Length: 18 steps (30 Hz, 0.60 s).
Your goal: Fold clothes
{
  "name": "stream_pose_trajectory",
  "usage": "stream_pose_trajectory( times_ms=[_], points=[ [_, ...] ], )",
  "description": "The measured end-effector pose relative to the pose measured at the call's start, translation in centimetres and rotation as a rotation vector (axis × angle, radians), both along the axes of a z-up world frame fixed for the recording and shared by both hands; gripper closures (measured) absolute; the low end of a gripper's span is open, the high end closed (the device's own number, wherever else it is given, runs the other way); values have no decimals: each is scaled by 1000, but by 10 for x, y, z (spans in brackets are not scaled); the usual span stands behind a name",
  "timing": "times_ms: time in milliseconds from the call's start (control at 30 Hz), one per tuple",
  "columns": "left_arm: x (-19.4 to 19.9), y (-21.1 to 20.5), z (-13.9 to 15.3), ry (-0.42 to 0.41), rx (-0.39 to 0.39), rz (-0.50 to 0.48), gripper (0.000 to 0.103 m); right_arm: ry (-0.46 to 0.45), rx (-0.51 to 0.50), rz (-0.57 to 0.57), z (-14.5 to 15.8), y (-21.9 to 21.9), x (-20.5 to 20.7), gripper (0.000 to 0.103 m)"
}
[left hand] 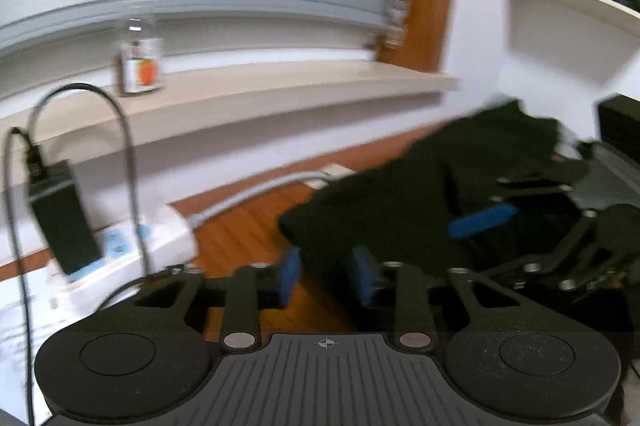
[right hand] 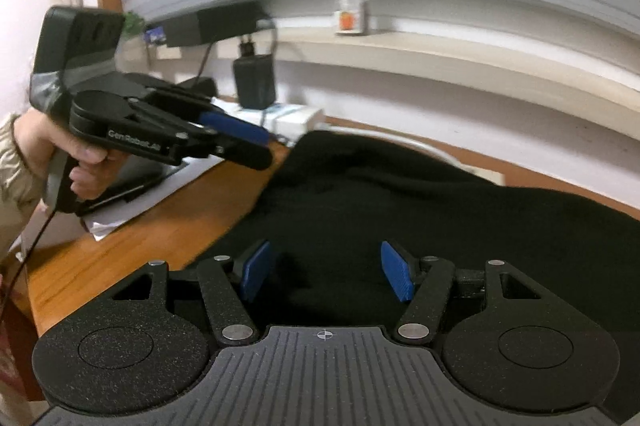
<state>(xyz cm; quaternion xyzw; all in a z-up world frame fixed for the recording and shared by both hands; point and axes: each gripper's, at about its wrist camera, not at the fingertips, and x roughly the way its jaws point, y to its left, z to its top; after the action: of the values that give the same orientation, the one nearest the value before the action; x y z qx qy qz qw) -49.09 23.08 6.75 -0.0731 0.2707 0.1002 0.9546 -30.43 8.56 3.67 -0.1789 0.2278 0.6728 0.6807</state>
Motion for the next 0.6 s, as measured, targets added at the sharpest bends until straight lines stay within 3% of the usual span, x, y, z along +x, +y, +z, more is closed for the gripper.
stream_pose_trajectory(
  times_ms=[67,267,467,600],
  points=[
    [3,2,-1,6,19,-46,92,-4,2,-5,-1,5,-16,44],
    [15,20,-9,-28,-11,-121,92,6,22,-102,-7,-6,-48,57],
    [7,15,-4,-82,-15,-175,92,-42,-1,-137,-9,-2,-92,56],
    [3,8,-3,-84,15,-186,91,-151,-74,-165,-22,15,-110,56]
  ],
)
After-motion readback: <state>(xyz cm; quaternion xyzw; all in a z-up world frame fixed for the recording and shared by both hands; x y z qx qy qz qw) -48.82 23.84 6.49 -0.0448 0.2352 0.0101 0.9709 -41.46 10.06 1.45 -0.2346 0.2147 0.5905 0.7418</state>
